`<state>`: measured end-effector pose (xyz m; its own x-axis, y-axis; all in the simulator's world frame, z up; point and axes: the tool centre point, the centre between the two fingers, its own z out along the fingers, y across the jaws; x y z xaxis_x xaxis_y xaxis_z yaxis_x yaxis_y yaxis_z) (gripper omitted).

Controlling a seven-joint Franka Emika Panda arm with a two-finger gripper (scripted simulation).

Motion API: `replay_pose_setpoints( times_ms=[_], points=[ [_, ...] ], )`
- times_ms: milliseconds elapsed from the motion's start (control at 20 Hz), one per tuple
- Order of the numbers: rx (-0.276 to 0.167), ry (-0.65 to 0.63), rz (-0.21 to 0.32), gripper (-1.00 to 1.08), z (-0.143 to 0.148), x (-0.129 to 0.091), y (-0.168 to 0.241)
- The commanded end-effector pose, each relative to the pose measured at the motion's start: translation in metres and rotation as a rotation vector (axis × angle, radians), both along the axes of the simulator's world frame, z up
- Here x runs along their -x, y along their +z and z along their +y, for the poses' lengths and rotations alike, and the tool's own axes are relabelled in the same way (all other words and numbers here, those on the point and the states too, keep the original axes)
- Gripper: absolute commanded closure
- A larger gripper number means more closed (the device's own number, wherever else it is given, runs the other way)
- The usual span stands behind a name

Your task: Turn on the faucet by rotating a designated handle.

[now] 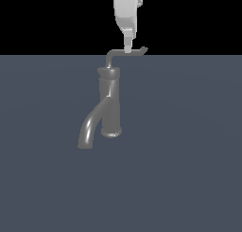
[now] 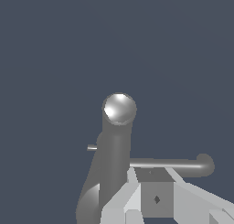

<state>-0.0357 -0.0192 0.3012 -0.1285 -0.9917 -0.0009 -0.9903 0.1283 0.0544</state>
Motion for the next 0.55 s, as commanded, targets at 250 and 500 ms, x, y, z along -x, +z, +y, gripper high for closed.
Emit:
replay_pose_setpoints(
  times_ms=[250, 500],
  points=[
    [0.009, -0.043, -0.054, 1.08, -0.034, -0.042, -0.001],
    [0.009, -0.049, -0.054, 1.08, -0.04, -0.052, -0.001]
  ],
)
